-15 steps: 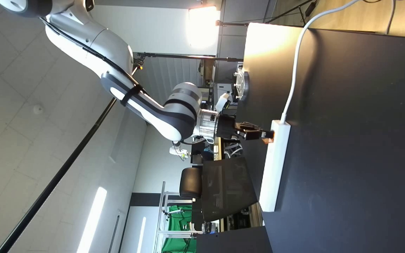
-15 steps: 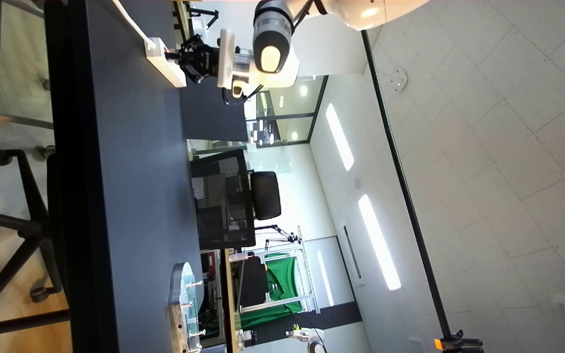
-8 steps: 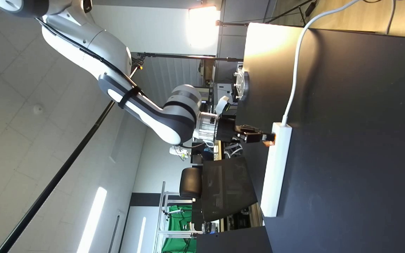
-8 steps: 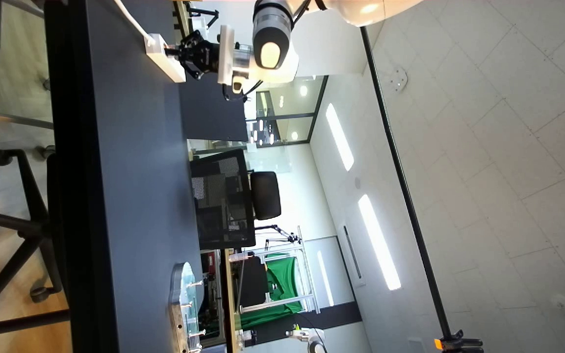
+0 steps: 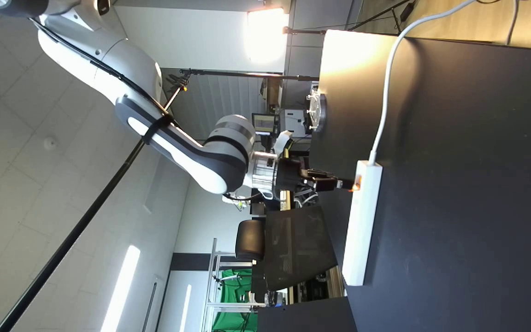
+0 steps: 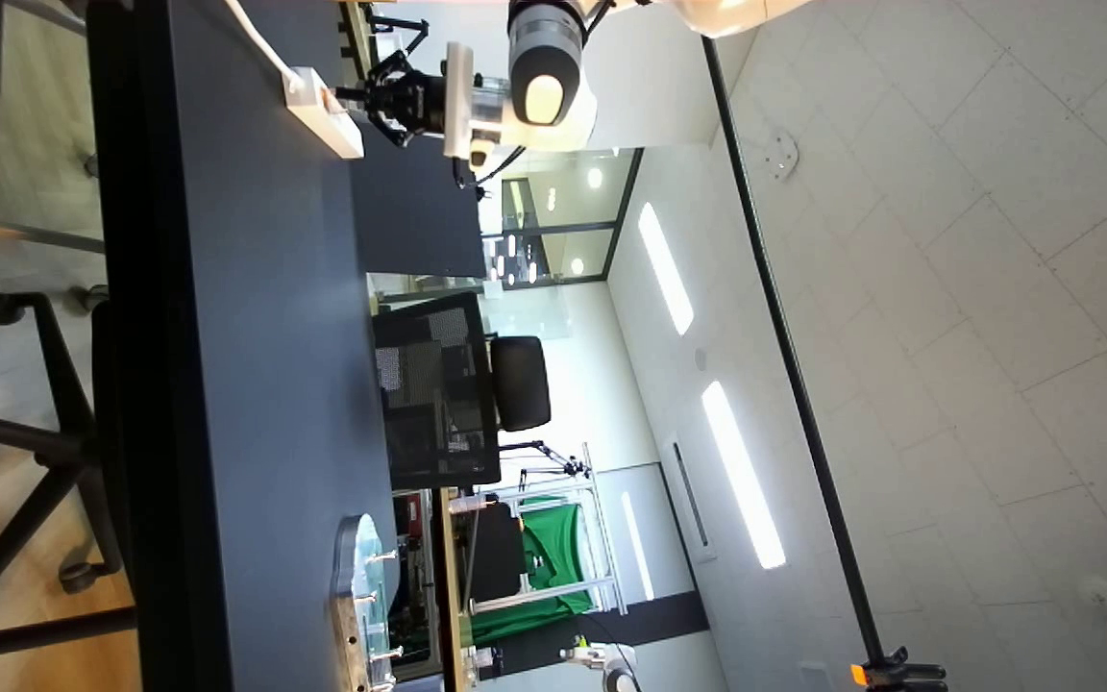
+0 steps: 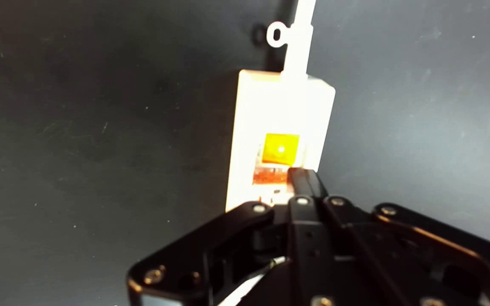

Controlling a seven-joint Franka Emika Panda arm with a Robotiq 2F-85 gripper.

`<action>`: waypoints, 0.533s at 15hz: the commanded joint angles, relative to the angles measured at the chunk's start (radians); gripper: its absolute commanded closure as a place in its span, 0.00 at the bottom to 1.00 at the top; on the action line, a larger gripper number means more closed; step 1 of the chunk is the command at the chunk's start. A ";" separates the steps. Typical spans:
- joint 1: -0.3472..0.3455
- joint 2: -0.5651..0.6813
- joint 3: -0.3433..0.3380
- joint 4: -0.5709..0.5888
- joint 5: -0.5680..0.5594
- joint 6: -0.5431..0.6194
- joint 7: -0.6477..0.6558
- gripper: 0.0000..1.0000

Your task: Press the power button of the extension cord.

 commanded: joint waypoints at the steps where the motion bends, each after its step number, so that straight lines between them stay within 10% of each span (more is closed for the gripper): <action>1: 0.019 -0.031 -0.021 -0.012 -0.014 -0.037 0.037 1.00; 8: 0.021 -0.018 -0.034 -0.008 -0.013 -0.045 0.034 1.00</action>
